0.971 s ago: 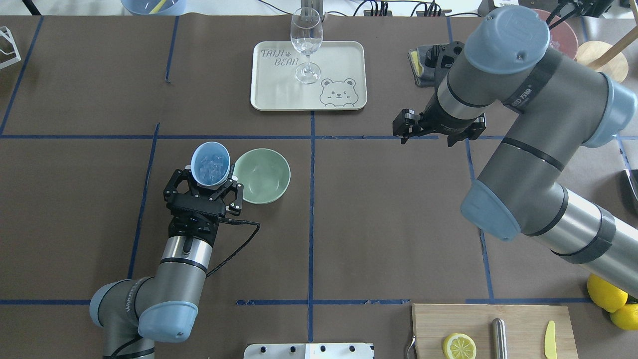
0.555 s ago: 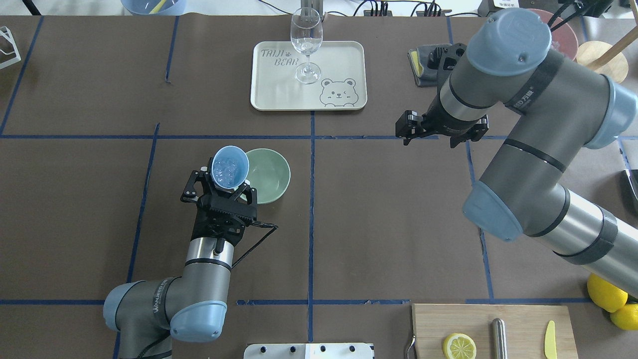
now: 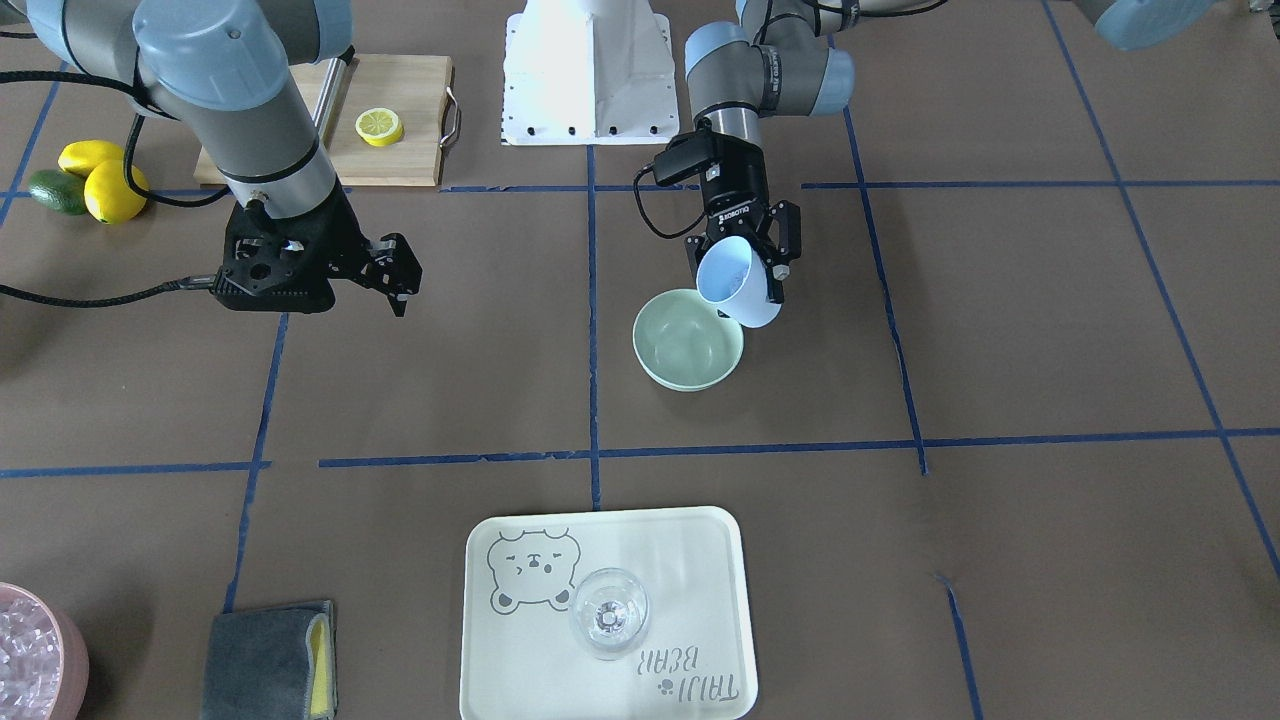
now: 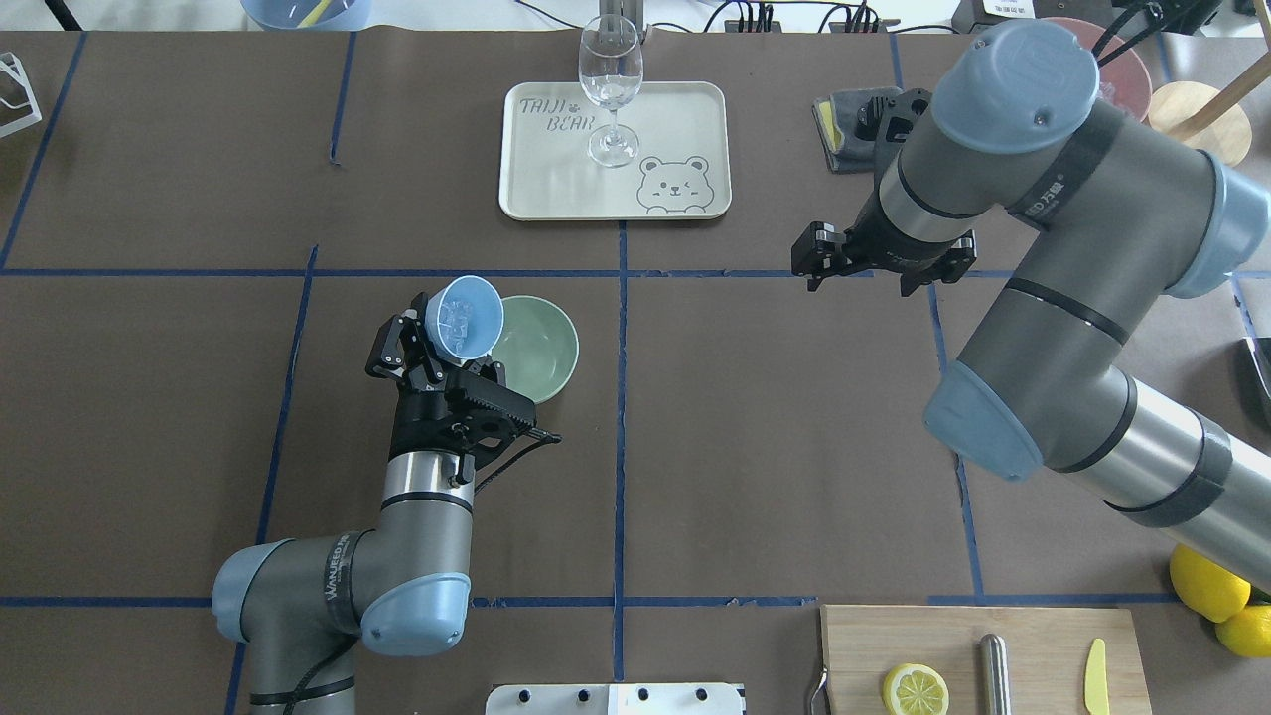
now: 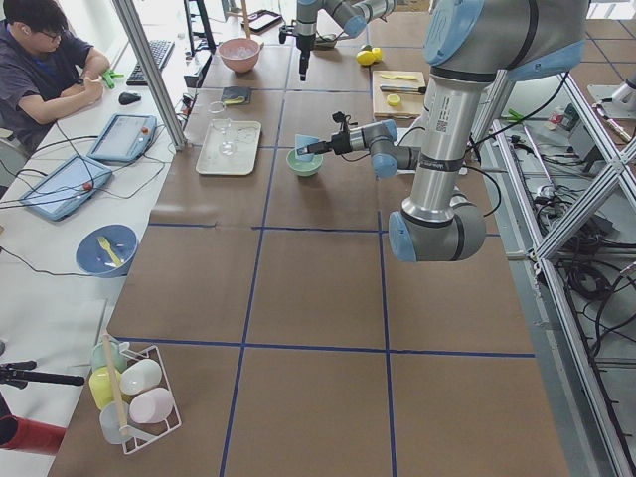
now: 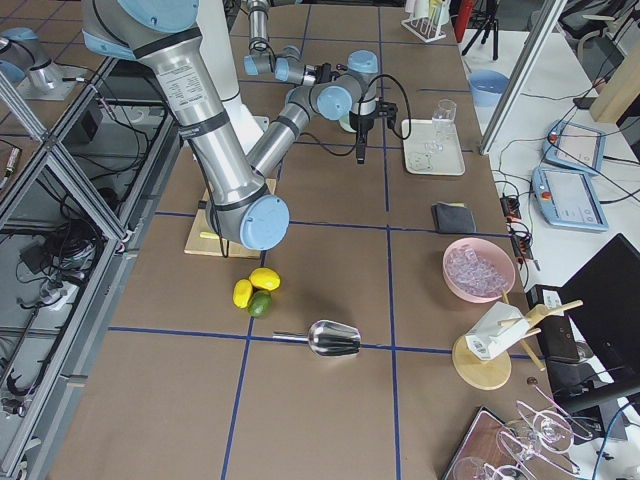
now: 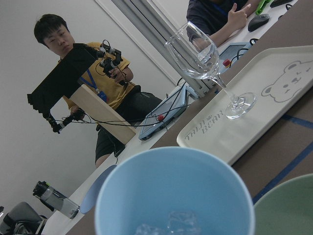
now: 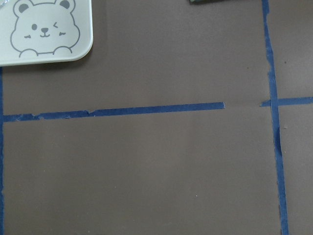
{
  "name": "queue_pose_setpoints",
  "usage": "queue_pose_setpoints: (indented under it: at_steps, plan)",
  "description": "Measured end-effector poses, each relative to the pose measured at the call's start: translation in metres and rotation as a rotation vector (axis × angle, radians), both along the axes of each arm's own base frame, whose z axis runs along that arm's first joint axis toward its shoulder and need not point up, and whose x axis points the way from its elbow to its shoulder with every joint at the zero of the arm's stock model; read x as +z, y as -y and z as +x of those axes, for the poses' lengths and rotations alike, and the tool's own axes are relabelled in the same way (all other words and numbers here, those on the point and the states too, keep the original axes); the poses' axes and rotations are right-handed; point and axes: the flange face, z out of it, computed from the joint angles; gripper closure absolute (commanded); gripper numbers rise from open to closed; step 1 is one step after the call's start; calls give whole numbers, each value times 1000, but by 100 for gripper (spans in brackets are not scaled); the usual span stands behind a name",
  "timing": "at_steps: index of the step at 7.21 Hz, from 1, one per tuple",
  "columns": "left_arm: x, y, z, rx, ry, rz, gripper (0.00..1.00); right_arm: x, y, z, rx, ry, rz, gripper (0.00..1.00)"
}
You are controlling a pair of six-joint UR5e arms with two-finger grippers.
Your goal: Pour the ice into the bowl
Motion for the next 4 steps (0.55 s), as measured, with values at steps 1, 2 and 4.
queue_pose_setpoints:
  at_steps: [1, 2, 4]
  plan:
    - [-1, 5, -3, 5, 60, 7, 100, 1, 0, 0, 0, 0, 0, 0]
    - [-2, 10, -6, 11, 117, 14, 100, 1, 0, 0, 0, 2, 2, 0]
    - [0, 18, -10, 29, 262, 25, 100, 3, 0, 0, 0, 3, 3, 0]
